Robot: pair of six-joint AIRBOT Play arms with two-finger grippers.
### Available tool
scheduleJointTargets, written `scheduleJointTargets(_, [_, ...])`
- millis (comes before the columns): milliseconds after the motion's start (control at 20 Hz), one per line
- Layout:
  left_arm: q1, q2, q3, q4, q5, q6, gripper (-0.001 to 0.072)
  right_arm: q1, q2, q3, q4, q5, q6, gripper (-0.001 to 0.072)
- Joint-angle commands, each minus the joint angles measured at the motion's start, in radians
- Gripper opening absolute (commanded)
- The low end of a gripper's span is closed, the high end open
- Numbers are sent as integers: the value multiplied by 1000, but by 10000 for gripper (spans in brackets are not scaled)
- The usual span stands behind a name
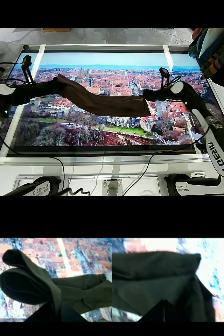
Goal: Fold the clothes and pants, and hang the long-sleeved shirts on hangers.
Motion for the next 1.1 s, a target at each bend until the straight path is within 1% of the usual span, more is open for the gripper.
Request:
scheduleJointTargets(0, [-23,2,1,10,-2,0,16,136,-51,16,67,-238,11,13])
scheduleJointTargets(100, [-33,8,2,-5,-2,0,16,228,-133,62,72,-257,36,13])
scheduleJointTargets(150, [-35,16,6,-10,-3,0,16,267,-178,98,79,-247,54,13])
scheduleJointTargets(350, [-35,87,47,-11,-2,0,16,376,-345,300,103,-167,59,14])
scheduleJointTargets(600, [-35,172,52,-11,-2,-3,16,460,-491,467,235,-85,60,14])
scheduleJointTargets(650, [-35,178,52,-11,-2,-3,16,473,-508,491,254,-63,60,14])
scheduleJointTargets(850, [-63,148,51,-11,-2,-3,16,475,-510,512,242,-22,56,14])
scheduleJointTargets(950, [-115,109,51,-11,4,-3,16,433,-492,516,189,45,57,14])
scheduleJointTargets(1050, [-195,53,51,-12,55,-3,16,359,-458,527,103,139,58,14])
